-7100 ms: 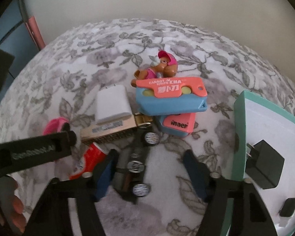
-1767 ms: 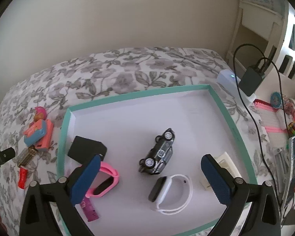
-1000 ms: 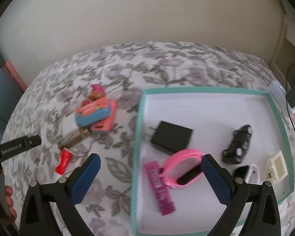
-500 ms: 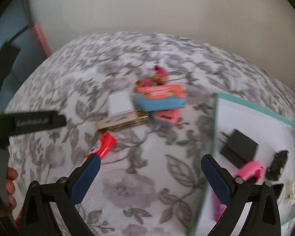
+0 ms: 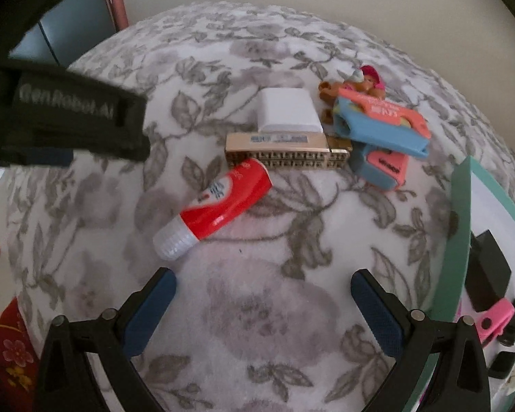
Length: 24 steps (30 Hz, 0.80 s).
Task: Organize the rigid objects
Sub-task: 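Grasp the red glue tube with the right gripper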
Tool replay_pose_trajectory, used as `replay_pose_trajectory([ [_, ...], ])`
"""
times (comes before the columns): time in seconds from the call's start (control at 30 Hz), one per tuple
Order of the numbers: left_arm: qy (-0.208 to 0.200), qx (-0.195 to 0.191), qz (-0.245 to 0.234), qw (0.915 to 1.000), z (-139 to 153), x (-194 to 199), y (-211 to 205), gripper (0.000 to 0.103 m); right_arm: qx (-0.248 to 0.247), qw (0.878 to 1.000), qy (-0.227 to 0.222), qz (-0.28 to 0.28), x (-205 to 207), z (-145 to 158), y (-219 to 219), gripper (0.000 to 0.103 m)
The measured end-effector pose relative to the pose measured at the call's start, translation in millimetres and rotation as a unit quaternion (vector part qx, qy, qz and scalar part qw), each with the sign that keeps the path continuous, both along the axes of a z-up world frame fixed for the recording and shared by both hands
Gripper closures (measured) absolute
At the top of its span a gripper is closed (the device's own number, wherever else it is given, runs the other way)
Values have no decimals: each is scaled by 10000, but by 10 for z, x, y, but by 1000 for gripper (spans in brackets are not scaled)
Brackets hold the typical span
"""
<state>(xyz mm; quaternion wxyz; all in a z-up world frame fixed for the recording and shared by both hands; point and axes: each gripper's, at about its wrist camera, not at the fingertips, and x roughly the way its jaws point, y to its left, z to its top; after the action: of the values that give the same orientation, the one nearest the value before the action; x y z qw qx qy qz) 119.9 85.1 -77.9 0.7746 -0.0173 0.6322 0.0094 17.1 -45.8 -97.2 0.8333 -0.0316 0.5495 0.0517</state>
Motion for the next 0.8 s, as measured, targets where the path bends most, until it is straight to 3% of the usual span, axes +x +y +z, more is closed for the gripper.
replay_pose_trajectory([
  [0.4,58,-182,430,9989,-61,48,297,18,124,9997,-210,-95,275,-20,13,0],
  [0.8,94,-177,896,9958,-183,80,770,18,272,9988,-364,172,321,5,257,0],
])
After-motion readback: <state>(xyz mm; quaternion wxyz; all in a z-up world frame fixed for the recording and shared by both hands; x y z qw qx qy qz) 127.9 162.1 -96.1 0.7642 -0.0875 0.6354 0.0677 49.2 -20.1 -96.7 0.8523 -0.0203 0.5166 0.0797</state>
